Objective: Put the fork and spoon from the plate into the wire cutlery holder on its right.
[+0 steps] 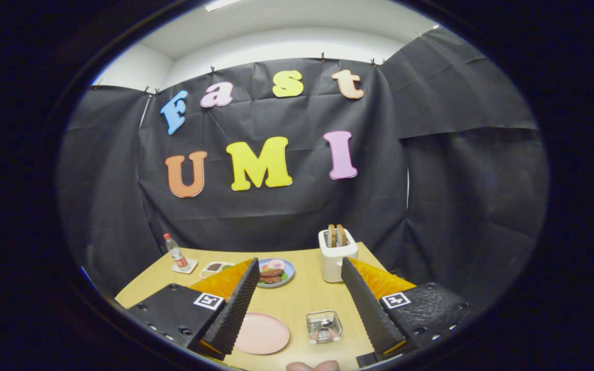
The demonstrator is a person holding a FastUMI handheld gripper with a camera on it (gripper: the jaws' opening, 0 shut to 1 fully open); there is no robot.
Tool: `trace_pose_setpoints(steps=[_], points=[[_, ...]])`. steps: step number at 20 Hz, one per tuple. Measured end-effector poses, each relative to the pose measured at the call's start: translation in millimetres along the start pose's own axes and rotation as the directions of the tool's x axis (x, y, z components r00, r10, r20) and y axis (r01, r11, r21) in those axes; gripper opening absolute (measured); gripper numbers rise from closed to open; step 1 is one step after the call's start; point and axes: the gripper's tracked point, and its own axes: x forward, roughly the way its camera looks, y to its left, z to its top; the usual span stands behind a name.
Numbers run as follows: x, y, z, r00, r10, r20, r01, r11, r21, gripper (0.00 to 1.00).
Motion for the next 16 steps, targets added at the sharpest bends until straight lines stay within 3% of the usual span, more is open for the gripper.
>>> trace_pose_setpoints(steps=[16], points=[[-3, 8, 10, 0.999, 0.013, 0.041, -0.011, 0.999, -0.044, 0.95]])
